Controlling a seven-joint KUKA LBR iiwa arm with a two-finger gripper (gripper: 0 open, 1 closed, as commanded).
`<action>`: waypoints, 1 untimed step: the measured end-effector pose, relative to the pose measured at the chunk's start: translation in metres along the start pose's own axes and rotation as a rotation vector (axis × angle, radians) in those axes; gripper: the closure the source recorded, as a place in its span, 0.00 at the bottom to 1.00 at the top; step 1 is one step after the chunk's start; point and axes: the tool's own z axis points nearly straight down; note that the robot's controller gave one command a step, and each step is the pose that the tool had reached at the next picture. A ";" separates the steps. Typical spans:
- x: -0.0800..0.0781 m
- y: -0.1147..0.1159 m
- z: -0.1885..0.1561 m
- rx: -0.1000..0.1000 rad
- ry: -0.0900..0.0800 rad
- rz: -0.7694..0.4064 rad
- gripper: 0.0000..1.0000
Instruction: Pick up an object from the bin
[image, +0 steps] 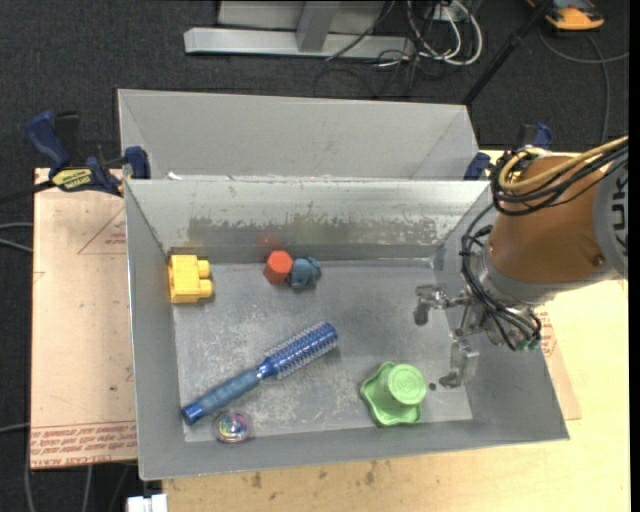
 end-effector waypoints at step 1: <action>0.022 0.030 0.086 0.004 -0.009 -0.324 0.00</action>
Offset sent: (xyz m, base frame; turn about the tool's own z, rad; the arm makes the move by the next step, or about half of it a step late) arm -0.0291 0.0256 -0.0866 -0.3272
